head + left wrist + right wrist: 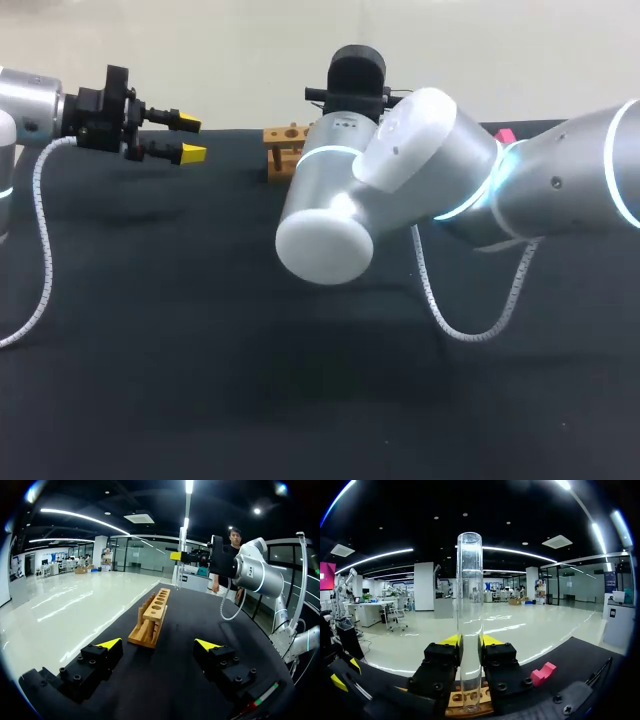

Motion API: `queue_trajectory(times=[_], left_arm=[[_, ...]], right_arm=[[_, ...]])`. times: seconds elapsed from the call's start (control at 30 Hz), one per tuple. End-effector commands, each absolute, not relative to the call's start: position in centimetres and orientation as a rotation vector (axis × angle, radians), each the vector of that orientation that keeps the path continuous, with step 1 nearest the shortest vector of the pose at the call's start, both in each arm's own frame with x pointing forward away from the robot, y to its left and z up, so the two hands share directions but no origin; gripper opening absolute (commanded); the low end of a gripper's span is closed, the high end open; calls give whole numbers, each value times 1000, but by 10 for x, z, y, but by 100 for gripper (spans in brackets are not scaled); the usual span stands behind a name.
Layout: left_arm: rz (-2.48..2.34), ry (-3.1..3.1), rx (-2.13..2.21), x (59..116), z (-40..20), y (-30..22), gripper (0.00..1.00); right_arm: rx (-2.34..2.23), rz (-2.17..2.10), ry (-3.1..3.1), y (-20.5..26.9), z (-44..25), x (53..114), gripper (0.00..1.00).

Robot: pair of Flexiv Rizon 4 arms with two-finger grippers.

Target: Grasp the test tube, adjust it, and insert it.

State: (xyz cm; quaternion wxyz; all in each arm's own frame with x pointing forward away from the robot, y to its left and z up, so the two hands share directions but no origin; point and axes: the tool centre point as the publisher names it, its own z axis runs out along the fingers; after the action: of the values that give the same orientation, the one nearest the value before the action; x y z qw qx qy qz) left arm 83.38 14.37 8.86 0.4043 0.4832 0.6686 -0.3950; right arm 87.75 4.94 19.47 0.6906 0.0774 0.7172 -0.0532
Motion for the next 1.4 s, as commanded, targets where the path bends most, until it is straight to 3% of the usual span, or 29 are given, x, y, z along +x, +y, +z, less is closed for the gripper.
queue_trajectory(times=[0.03, 1.4], left_arm=[[-997, 1684, 1221, 834, 88, 144, 100], [-997, 1684, 1221, 834, 88, 144, 100]], right_arm=[[166, -121, 1551, 52, 190, 891, 0], [160, -123, 1513, 34, 164, 910, 0]])
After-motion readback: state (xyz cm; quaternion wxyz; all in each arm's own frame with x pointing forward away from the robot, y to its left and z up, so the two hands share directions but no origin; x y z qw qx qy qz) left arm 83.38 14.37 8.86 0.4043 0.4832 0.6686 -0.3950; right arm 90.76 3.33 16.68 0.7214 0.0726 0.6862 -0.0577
